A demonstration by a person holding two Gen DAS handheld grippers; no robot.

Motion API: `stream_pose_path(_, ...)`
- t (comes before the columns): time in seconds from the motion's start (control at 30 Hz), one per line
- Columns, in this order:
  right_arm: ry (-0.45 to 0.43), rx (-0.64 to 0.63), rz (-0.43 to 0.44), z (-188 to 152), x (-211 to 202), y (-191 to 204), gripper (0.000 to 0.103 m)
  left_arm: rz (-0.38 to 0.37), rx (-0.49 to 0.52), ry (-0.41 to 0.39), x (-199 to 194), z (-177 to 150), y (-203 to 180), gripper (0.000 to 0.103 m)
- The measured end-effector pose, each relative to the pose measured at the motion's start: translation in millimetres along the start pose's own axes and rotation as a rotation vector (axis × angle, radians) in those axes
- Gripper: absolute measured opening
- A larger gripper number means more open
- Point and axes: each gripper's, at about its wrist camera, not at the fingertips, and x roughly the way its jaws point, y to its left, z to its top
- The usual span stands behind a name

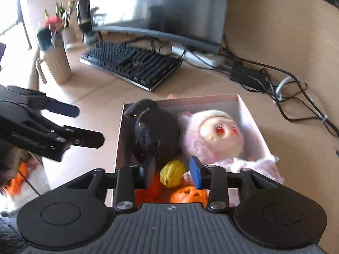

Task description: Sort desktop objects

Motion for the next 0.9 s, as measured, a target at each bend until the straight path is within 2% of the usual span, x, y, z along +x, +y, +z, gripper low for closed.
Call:
stream_pose_path(0.27,0.076,-0.142,-0.08,-12.7,16.2,13.7,0.034,-0.017,-0.007,0.005,2.8,-5.5,6.2,0.094)
stream_pose_path(0.43,0.067,-0.192,-0.109,-20.7,9.9,24.4,0.034,-0.022,0.0,0.012,5.8,-4.9,5.3,0.095)
stream_pose_path(0.6,0.011,-0.033,-0.092,-19.4,-26.2,-2.6,0.034,-0.037,0.021,0.008,9.6,0.7,0.6,0.095)
stream_pose_path(0.8,-0.054,0.317,-0.098,-33.0,-61.3,-61.6,0.034,-0.088,0.015,-0.015,16.2,18.8,0.0,0.095)
stream_pose_path(0.9,-0.033,0.521,-0.093,-51.7,-56.5,-87.1,0.034,-0.088,-0.004,-0.024,27.7,31.7,4.3,0.095)
